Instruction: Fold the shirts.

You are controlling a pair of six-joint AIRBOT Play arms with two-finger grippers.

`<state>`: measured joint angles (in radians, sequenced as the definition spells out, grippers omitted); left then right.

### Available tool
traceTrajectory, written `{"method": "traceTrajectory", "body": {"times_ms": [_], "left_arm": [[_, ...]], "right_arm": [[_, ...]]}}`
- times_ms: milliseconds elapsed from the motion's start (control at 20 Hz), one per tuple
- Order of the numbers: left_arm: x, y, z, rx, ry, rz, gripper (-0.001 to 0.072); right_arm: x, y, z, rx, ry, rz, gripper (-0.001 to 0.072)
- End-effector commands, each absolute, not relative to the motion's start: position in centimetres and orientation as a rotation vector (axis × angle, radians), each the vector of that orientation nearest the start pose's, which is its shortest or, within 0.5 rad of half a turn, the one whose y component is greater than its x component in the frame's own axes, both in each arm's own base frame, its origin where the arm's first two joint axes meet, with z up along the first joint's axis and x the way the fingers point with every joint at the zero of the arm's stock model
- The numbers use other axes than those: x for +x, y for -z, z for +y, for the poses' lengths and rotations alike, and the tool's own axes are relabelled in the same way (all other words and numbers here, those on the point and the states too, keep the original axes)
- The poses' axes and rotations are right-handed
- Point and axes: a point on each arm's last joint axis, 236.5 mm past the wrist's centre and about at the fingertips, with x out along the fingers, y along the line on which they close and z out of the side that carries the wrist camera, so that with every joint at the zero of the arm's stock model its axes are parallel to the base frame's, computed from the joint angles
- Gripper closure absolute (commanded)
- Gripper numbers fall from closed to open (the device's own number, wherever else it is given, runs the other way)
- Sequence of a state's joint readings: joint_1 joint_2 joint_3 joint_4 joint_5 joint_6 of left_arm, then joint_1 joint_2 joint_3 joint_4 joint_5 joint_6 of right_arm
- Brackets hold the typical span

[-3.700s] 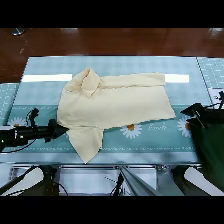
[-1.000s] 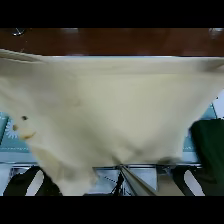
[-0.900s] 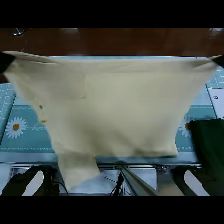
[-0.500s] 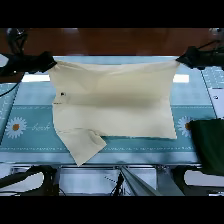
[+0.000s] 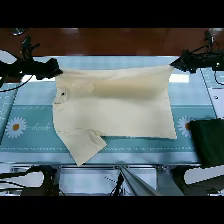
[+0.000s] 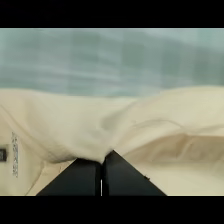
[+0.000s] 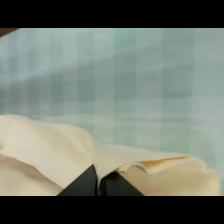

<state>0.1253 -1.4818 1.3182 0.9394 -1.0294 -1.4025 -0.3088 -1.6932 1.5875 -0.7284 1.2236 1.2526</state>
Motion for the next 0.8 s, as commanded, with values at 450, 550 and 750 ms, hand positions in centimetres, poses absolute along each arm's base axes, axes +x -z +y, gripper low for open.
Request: {"method": "traceTrajectory", "body": {"times_ms": [450, 550, 750], "left_arm": [[34.4, 7.2, -6.4, -0.542, 0.320, 1.525, 0.0001], [33.8, 6.0, -5.5, -0.515, 0.335, 1.559, 0.0003], [31.2, 3.4, -0.5, -0.464, 0.246, 1.569, 0.0004]], "right_arm": [[42.2, 6.5, 0.4, 0.680, -0.242, 1.396, 0.0284], [41.7, 4.6, 0.2, 0.698, -0.285, 1.396, 0.0096], [38.9, 0.2, -4.7, 0.618, -0.209, 1.346, 0.0096]]}}
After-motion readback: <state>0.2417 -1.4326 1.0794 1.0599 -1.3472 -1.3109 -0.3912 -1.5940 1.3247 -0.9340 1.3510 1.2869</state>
